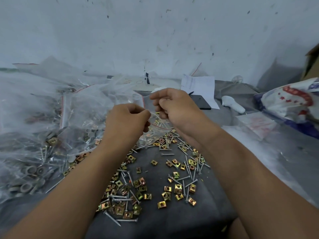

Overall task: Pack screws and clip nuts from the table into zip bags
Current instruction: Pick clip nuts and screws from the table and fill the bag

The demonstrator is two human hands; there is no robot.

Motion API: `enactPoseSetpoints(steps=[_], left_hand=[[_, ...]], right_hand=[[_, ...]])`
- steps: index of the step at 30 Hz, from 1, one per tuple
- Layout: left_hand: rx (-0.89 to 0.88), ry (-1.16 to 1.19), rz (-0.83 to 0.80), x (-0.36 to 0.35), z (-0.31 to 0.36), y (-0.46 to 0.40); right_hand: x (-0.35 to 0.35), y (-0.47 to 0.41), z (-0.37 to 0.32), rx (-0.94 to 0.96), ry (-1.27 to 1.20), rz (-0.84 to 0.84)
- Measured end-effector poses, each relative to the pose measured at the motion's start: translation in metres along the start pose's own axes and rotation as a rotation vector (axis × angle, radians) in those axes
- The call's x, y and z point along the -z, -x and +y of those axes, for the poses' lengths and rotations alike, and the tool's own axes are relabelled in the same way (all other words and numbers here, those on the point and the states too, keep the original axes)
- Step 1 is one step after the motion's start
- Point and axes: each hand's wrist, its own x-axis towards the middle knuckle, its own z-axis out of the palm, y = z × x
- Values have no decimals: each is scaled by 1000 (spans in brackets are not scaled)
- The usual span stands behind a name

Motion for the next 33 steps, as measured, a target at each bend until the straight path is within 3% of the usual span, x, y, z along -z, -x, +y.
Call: enactPoseSetpoints(steps=[3,9,14,17,26,33], left_hand=[[50,99,-6,0,-2,-3],[210,399,-82,4,-4,-10],[180,451,-122,5,-3,-12],[150,437,-98,7,-3,-14],[191,445,-61,15,-5,-17],[205,459,-50,18,-6,-19]], right_hand=[[-4,2,12,117,-37,-21],[-9,9,12,455,373,86],[-17,13,5,599,353,159],[-17,12,8,664,485,119],[-15,9,12,635,649,-70],[-9,14,8,449,638,-219]])
